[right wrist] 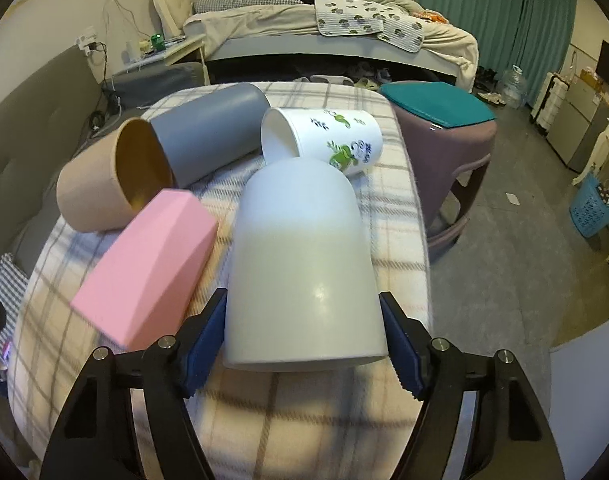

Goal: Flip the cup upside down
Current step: 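Reach the right tool to the large white cup and grasp its body, then lift the white cup with the right tool and pass it to the left tool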

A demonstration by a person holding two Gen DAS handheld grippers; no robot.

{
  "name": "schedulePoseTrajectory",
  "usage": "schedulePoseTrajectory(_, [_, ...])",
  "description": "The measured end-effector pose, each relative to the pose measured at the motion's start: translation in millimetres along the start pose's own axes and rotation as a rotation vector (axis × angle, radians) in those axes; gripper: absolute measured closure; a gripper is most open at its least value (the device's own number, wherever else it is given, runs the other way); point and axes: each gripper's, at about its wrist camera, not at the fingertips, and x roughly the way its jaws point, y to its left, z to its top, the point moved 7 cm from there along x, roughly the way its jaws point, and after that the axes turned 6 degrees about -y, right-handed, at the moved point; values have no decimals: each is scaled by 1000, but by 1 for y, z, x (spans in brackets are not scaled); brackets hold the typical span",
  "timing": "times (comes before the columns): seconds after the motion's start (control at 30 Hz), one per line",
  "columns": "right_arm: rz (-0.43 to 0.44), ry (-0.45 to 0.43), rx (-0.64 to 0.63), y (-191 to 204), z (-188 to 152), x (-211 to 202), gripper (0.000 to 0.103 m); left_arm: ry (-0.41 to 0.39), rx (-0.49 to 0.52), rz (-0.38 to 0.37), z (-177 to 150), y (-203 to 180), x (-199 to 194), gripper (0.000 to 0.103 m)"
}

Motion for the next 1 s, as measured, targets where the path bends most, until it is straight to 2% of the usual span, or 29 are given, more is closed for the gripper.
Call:
schedulePoseTrajectory(0.13, [19,10,42,3,-23,-22,31,-10,10,1,0,3,-13,0])
schedulePoseTrajectory(0.3, [-3,12,90,16,-71,-69,31,-29,4,-13,-3,6,-34,0])
schedulePoseTrajectory(0.47, [67,23,121,53,-107,-105,31,-38,-24,-35,-6,14,-50,0])
schedulePoseTrajectory(0.57, [79,23,104,77,-111,-110,31,-40,-45,-45,-8,23,-58,0])
schedulePoseTrajectory(0.8, [74,-9,77,120,-89,-96,31,-38,-77,-39,-15,46,-62,0])
schedulePoseTrajectory(1.0, [67,34,30,139,-94,-80,31,-21,-79,-29,-22,53,-54,0])
